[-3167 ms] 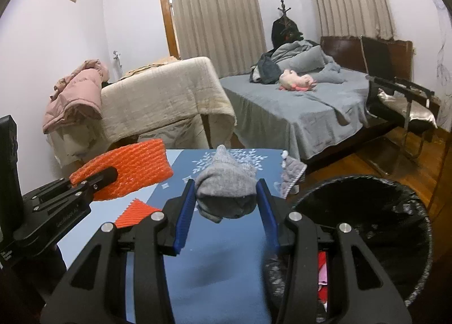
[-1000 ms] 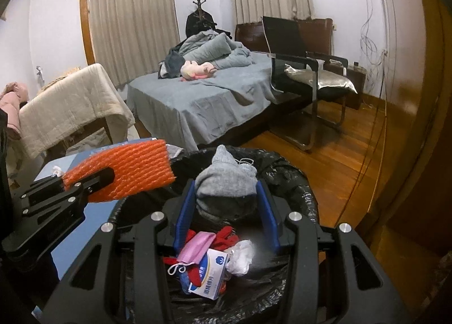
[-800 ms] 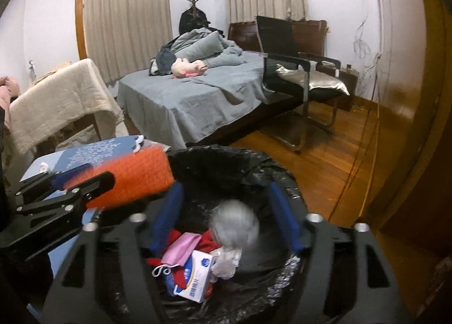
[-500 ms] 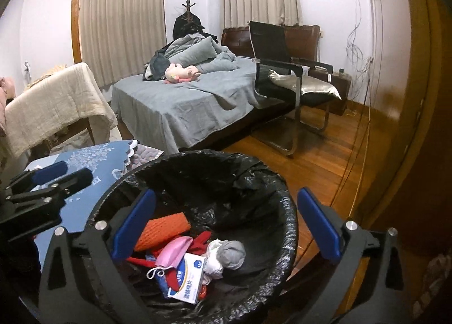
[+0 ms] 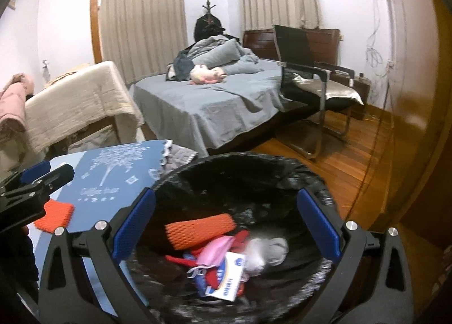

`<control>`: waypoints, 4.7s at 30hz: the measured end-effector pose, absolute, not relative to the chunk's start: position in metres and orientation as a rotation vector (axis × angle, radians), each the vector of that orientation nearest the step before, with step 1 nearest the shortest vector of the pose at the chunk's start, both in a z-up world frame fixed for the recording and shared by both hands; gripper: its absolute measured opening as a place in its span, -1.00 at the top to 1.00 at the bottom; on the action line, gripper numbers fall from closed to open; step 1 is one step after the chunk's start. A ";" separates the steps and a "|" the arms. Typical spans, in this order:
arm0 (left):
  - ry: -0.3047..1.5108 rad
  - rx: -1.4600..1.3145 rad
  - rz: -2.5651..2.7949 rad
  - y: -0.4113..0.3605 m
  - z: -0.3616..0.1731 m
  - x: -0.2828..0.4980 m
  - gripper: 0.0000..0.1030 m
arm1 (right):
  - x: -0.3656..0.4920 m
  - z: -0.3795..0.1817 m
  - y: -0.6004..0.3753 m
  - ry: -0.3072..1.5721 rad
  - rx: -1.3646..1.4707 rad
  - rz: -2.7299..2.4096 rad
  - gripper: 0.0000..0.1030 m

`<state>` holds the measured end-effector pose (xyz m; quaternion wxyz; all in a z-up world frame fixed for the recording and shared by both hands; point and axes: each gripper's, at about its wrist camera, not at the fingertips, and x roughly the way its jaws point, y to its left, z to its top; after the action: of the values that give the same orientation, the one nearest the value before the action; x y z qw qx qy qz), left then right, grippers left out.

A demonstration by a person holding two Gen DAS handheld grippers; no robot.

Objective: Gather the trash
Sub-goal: 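Move both tools back over the second orange mesh and white tissue, then grasp the flat orange mesh net with the right tool, then grasp the white crumpled tissue with the left tool while the right tool holds the orange mesh, then carry the orange mesh and white tissue over the black bin with both tools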

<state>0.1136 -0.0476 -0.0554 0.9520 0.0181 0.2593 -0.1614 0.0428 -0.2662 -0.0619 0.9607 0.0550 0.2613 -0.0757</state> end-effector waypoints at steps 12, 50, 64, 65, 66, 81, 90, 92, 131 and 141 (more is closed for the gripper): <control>0.503 0.037 -0.180 0.045 -0.058 0.101 -0.74 | 0.067 -0.057 -0.174 0.529 0.063 0.011 -0.89; 0.588 -0.023 0.158 0.244 -0.125 0.114 -0.74 | 0.169 -0.159 0.042 0.785 -0.037 0.271 -0.88; 0.600 -0.042 0.167 0.248 -0.133 0.116 -0.74 | 0.181 -0.179 0.058 0.890 -0.041 0.361 0.00; 0.601 -0.042 0.166 0.248 -0.133 0.116 -0.74 | 0.180 -0.178 0.059 0.888 -0.039 0.379 0.06; 0.602 -0.041 0.164 0.246 -0.133 0.115 -0.74 | 0.179 -0.178 0.059 0.886 -0.037 0.388 0.13; 0.586 -0.030 0.140 0.233 -0.122 0.124 -0.74 | 0.181 -0.146 0.032 0.822 0.045 0.412 0.53; 0.562 -0.014 0.093 0.208 -0.109 0.170 -0.74 | 0.218 -0.119 -0.021 0.752 0.061 0.248 0.53; 0.558 -0.004 0.081 0.200 -0.108 0.184 -0.74 | 0.228 -0.118 -0.032 0.744 0.068 0.213 0.53; 0.709 -0.057 -0.016 0.173 -0.135 0.301 0.30 | 0.298 -0.126 -0.052 0.737 0.115 0.185 0.52; 0.641 -0.014 -0.022 0.145 -0.091 0.244 0.30 | 0.248 -0.097 -0.064 0.700 0.110 0.201 0.52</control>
<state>0.2443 0.1450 -0.0913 0.9490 -0.0070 0.3149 -0.0108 0.2482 -0.0638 -0.0967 0.9329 0.0536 0.3422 0.0982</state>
